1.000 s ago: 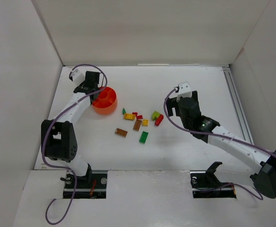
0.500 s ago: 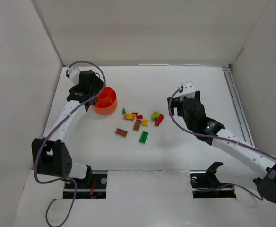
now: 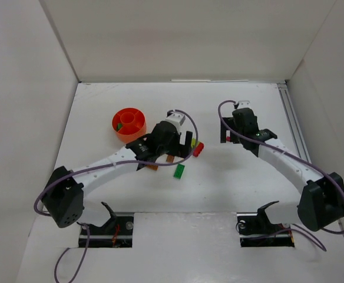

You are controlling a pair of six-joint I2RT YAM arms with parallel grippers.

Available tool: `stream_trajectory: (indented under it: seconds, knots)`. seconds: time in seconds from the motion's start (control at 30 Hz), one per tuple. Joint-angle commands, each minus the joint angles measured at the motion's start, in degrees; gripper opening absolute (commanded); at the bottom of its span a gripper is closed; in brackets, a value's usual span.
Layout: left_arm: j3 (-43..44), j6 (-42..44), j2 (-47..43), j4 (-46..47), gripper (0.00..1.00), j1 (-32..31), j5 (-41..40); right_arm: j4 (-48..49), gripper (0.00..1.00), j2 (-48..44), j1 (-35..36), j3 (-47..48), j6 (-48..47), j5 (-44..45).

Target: Sort the legos into containers by color

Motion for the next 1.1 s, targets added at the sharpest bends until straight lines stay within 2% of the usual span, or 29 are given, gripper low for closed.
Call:
stream_trajectory:
  seconds: [0.0,0.13,0.3,0.53,0.57,0.6,0.87,1.07]
  knots:
    - [-3.8,3.5,1.0,3.2,0.98,-0.1,5.2,-4.7,1.00,-1.1,-3.5,3.1,4.2,-2.5]
    - [-6.1,2.9,2.9,5.5,0.93,-1.9,8.1,-6.2,0.97,-3.8,-8.0,1.4,5.6,-3.0]
    - [-6.1,2.9,7.4,4.7,0.89,-6.3,5.5,-7.3,0.94,-6.6,-11.5,0.2,5.7,-5.7]
    - [-5.6,2.9,13.3,4.7,0.74,-6.8,4.5,-8.5,0.94,-8.7,-12.6,-1.5,5.7,-5.7]
    - [-5.6,2.9,13.3,4.7,0.69,-6.8,3.9,-8.5,0.94,-8.7,-12.6,-1.5,5.7,-5.7]
    - [-5.1,2.3,14.0,4.7,0.67,-6.8,3.2,-8.5,0.94,-9.2,-12.6,-2.0,5.1,-5.7]
    - [-6.2,-0.3,14.8,4.1,0.67,-6.8,-1.8,-8.5,0.94,-8.7,-13.7,-3.1,4.1,-5.7]
    - [-5.0,-0.9,18.7,3.6,0.60,-6.8,-2.3,-7.9,0.94,-8.1,-13.7,-4.1,3.5,-6.9]
